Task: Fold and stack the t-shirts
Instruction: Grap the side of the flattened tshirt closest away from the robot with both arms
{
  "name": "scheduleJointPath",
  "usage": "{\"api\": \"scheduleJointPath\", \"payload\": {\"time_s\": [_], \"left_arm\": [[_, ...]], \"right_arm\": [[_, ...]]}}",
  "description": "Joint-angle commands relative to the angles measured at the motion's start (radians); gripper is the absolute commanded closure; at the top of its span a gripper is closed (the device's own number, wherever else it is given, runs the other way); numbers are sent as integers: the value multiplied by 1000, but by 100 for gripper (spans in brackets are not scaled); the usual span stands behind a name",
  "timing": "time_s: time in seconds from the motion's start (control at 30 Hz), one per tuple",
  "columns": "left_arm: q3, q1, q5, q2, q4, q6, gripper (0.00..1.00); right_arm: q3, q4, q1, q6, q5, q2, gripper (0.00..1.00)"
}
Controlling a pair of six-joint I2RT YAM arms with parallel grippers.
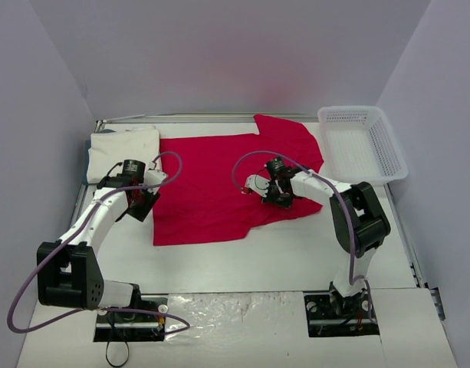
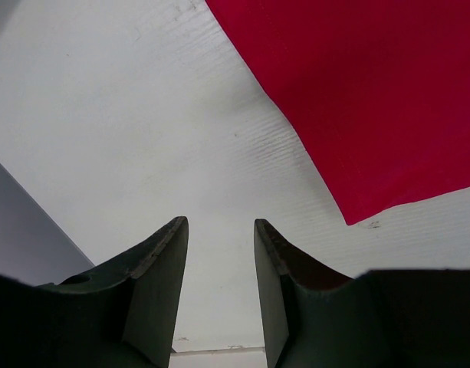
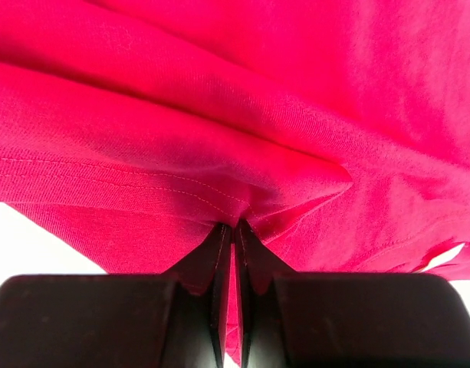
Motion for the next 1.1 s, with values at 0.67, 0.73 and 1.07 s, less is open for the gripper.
{"api": "scheduleJointPath", "payload": {"time_s": [0.67, 0.73, 1.07], "left_arm": [[-6, -8, 54, -77, -16, 28, 61], [-6, -11, 48, -80, -16, 34, 61], [-107, -168, -42, -79, 33, 91, 61]], "right_arm": [[73, -246, -13, 108, 40, -156, 100], [58, -255, -13, 111, 46, -180, 100], [33, -267, -13, 159, 59, -208, 100]]}}
